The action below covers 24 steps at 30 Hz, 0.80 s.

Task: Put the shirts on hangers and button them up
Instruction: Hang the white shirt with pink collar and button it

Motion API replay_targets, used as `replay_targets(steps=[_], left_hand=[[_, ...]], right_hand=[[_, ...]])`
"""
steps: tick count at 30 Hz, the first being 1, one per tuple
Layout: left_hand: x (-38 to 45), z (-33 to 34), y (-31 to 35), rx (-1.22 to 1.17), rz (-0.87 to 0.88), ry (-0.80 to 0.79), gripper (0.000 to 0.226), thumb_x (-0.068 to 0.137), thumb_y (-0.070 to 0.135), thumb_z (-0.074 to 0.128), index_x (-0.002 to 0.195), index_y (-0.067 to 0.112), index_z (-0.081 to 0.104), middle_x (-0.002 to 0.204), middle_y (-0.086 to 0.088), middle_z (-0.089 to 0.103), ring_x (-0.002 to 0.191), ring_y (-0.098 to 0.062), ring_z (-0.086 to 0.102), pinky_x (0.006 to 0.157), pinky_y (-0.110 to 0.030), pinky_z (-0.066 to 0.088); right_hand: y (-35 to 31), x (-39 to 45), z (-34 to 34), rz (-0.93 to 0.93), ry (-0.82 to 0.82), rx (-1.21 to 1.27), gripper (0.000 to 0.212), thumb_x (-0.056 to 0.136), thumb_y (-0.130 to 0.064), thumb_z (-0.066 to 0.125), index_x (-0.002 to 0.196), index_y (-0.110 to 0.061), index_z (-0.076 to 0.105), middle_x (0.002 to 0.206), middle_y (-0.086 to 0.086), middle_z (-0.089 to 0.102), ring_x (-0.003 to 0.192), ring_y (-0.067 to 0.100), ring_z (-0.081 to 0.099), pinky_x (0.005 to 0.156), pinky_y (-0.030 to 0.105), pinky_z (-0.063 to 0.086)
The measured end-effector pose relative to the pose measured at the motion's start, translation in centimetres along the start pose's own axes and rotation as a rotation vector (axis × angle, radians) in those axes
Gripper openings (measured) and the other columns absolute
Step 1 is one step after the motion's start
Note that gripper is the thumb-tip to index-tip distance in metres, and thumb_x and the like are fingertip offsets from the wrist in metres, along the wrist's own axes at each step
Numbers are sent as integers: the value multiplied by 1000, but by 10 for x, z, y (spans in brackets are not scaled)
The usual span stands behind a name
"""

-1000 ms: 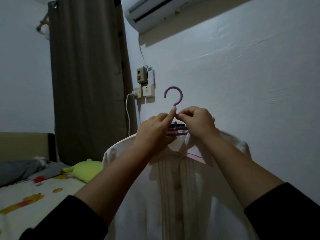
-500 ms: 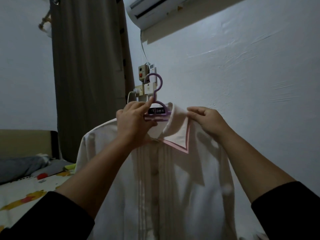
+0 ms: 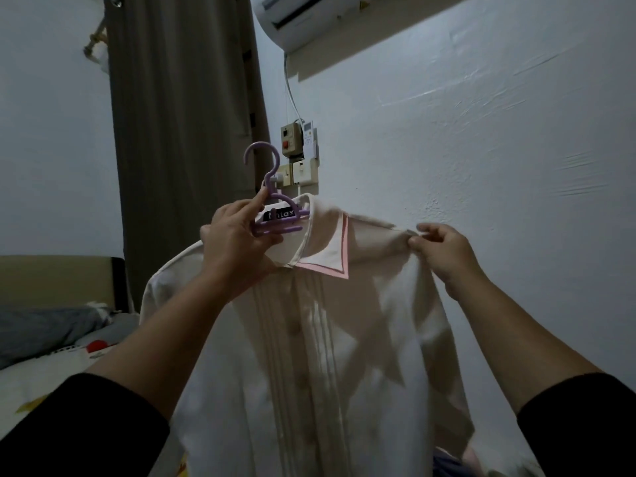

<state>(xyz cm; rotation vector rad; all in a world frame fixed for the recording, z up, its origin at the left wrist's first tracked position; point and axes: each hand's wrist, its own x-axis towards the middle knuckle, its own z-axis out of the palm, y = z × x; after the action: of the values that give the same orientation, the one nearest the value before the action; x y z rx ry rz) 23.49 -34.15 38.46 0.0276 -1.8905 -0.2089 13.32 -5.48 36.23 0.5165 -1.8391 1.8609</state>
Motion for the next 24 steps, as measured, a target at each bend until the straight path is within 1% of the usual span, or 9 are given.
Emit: replay_targets(steps=[2,4,6,8,11,13,16,20,24], left_hand=[[-4,6,1,32,11,-7,79,77,32,77,144,34,36,126,0,58,114,-24,49,87,-44,41],[-9,14,3,67,49,-22,79,76,36,77,144,36,36,121,1,59,105,-23,54,82,-46,49],[-15,21,11,98,94,-35,78,76,40,76,143,38,37,116,0,61,97,-23,56,76,-42,51],[-21,28,16,117,152,-21,73,77,42,74,141,36,41,113,-2,63,90,-24,59,69,-38,51],[-27,34,15,91,235,-2,68,79,45,71,139,27,47,113,-5,64,84,-23,62,63,-32,52],[-30,35,5,71,313,-32,72,80,54,61,141,20,45,125,-9,58,92,-25,64,67,-30,53],[-42,35,-24,163,372,-80,83,80,68,44,144,16,38,140,-9,49,104,-29,64,70,-32,54],[-65,48,-71,318,405,-174,90,78,77,35,144,15,37,138,-10,52,106,-30,63,73,-37,56],[-78,74,-97,363,405,-189,89,75,74,52,140,14,41,133,-10,55,100,-29,64,66,-35,56]], right_hand=[[-10,-4,20,-243,123,-210,32,83,-18,66,115,-18,62,106,1,59,104,21,54,95,38,44],[-27,-15,44,-543,148,-384,38,82,-25,67,120,-23,60,117,1,59,114,23,50,94,36,38],[-39,-26,72,-741,-15,-616,51,83,-37,65,131,-27,49,130,-3,52,123,20,41,91,33,27],[-36,-32,94,-808,-151,-821,62,85,-45,60,140,-29,34,137,-5,44,128,18,36,97,38,25],[-14,-29,106,-861,-117,-939,63,90,-39,56,144,-23,30,132,0,51,123,21,45,96,42,34],[1,-22,108,-872,-110,-958,62,90,-36,55,145,-21,31,128,4,54,118,23,48,93,42,36],[20,-5,112,-712,-172,-909,62,90,-33,56,146,-24,29,129,4,51,124,23,41,101,49,29],[44,21,119,-486,-203,-853,64,84,-31,64,141,-30,34,125,2,51,126,21,38,106,53,23],[77,35,144,-441,-234,-832,61,82,-30,67,136,-34,38,128,-4,52,126,19,38,106,56,25]])
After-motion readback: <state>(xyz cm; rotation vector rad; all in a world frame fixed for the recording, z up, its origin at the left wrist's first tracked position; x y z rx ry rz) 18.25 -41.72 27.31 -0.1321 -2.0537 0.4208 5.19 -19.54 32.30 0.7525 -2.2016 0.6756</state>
